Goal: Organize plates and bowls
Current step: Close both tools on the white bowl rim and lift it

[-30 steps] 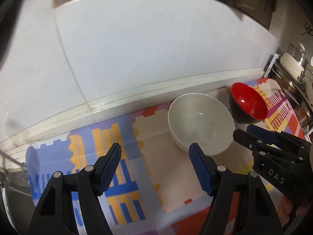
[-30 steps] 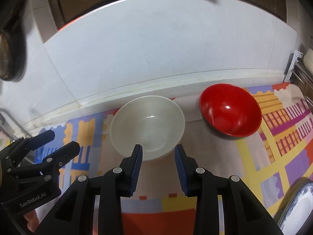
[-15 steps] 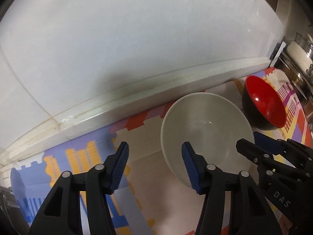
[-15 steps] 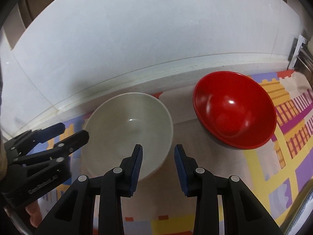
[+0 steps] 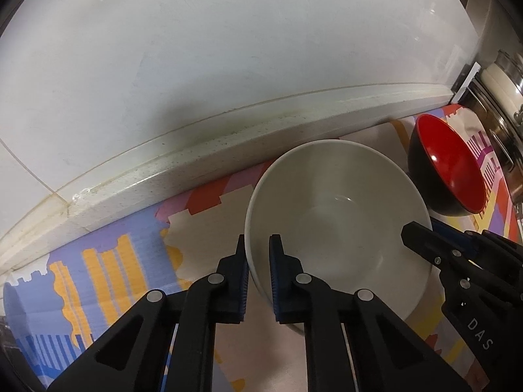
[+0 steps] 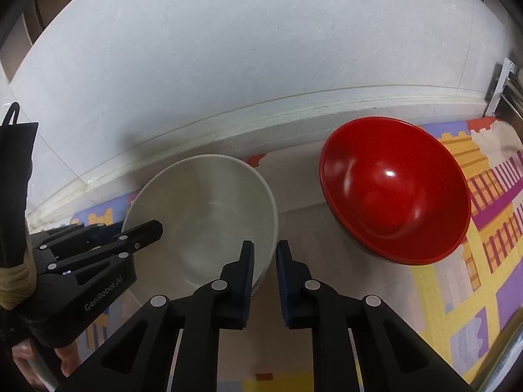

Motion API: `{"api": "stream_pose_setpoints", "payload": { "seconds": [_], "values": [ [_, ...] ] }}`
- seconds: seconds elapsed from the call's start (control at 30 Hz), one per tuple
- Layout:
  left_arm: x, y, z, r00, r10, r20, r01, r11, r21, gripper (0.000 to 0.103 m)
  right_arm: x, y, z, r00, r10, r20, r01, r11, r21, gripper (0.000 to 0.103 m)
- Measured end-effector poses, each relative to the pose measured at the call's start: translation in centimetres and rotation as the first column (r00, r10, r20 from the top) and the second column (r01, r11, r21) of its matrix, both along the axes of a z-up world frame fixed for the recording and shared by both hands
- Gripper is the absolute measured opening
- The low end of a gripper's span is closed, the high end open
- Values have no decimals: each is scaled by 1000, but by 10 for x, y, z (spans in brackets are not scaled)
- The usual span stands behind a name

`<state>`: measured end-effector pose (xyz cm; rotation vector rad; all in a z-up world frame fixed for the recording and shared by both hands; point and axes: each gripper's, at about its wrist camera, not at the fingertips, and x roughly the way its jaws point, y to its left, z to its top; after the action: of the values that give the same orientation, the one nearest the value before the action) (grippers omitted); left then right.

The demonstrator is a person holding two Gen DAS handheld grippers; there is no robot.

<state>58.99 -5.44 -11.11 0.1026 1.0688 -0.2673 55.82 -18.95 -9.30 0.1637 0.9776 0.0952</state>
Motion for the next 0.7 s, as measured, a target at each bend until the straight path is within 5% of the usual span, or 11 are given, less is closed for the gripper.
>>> {"api": "stream_pose_setpoints", "payload": {
  "seconds": [0.7],
  "values": [
    [-33, 9, 41, 997, 53, 57, -53, 999, -7, 12, -25, -5, 33, 999, 14, 41, -15, 1000, 6, 15]
  ]
}}
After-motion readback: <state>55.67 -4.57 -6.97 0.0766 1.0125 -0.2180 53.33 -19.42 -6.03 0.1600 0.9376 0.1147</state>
